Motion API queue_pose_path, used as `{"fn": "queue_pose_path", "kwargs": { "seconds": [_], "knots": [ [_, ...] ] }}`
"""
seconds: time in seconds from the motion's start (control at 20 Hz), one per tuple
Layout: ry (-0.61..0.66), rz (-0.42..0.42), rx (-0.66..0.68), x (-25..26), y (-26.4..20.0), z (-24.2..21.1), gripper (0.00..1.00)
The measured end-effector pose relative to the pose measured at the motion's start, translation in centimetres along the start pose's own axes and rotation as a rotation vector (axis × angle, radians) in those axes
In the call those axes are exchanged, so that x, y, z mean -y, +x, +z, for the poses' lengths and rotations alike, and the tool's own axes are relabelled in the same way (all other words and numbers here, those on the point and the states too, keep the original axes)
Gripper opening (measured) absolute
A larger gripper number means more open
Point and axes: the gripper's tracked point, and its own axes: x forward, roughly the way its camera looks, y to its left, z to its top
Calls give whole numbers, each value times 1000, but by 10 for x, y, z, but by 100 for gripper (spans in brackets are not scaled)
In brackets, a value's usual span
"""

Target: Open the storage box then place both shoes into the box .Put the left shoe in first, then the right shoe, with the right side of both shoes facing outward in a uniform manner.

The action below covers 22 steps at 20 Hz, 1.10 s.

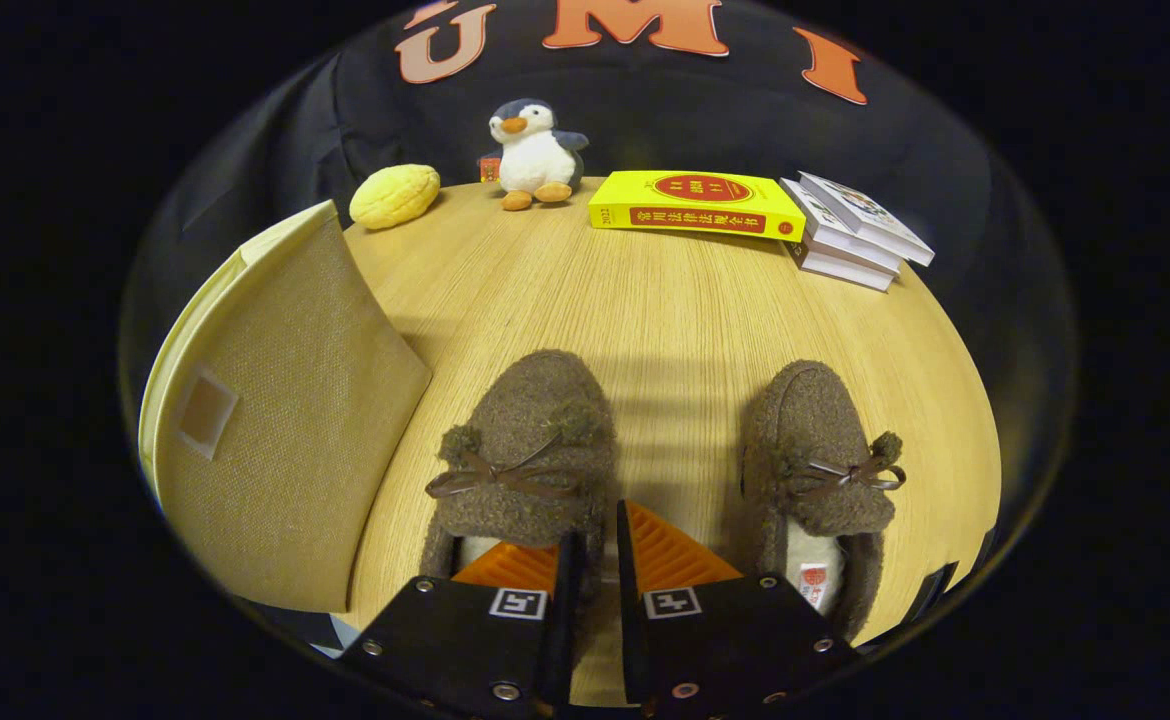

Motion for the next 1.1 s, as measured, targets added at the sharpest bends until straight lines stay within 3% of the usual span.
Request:
{"fn": "queue_pose_path", "kwargs": {
  "seconds": [0.25,0.35,0.55,0.8,0.95,1.1],
  "knots": [
    [5,11,-28,-1,2,-1,5],
    [61,46,-33,-4,-7,6,4],
    [95,23,19,0,-44,37,5],
    [143,94,108,-33,-103,94,4],
    [139,111,126,-54,-129,117,4],
    [143,183,111,-93,-149,129,4]
  ]
}}
